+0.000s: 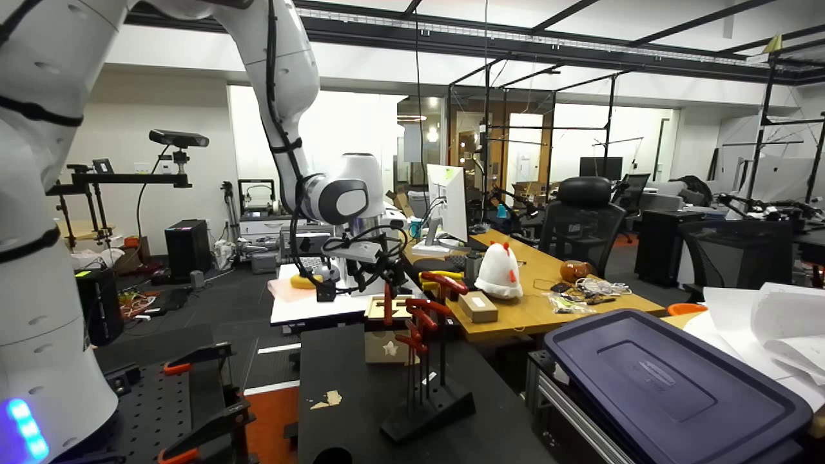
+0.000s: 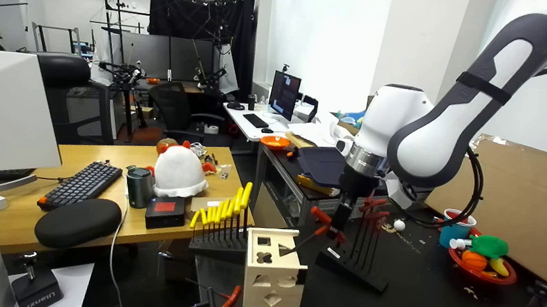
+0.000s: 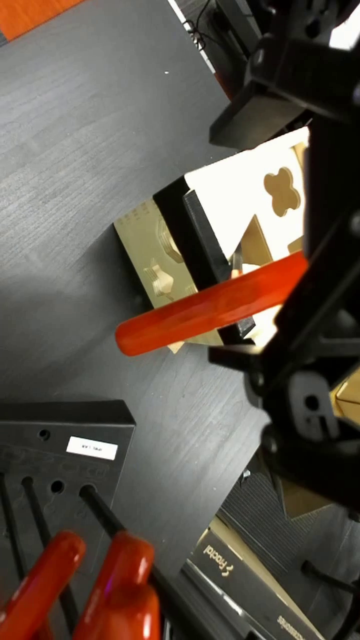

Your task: Pick the tool with the red handle and put on the black object

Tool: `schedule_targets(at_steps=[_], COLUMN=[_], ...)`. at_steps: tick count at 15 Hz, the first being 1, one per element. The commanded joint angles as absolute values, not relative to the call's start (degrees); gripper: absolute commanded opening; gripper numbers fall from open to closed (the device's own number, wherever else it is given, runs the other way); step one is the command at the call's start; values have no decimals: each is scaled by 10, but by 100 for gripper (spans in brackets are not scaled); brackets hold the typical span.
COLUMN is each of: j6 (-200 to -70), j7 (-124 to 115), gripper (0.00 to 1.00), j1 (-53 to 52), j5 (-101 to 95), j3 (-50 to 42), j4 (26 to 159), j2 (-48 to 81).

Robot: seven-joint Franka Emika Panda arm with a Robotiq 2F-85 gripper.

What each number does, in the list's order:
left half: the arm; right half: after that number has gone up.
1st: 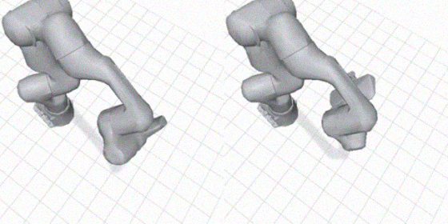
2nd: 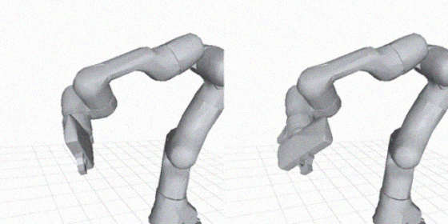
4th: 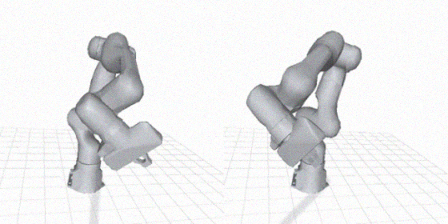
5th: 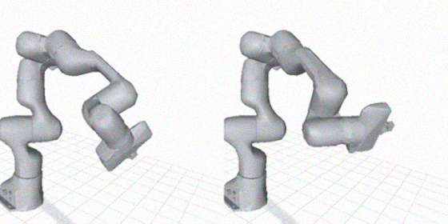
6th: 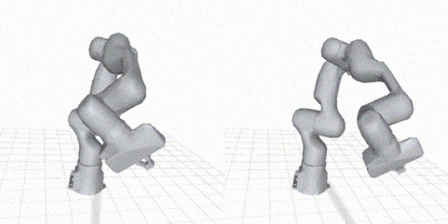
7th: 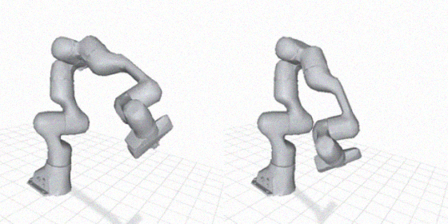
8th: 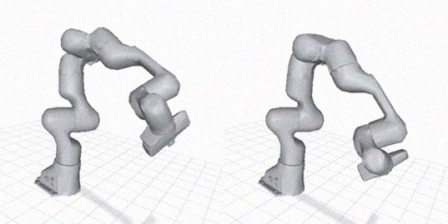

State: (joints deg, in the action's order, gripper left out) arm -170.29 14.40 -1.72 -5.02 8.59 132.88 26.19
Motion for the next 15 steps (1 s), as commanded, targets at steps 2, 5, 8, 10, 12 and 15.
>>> schedule_targets(at_steps=[2,5,8,10,12,15], j6=[-1716,-1741,-1807,-1838,-1847,-1849], j7=[165,194,240,253,251,245], gripper=[100,100,100,100,100,100], j1=[1,34,101,153,190,227], j5=[-75,-67,-70,-86,-108,-139], j3=[82,110,172,221,250,271], j4=[1328,1325,1323,1321,1325,1336], j2=[267,281,308,329,343,350])
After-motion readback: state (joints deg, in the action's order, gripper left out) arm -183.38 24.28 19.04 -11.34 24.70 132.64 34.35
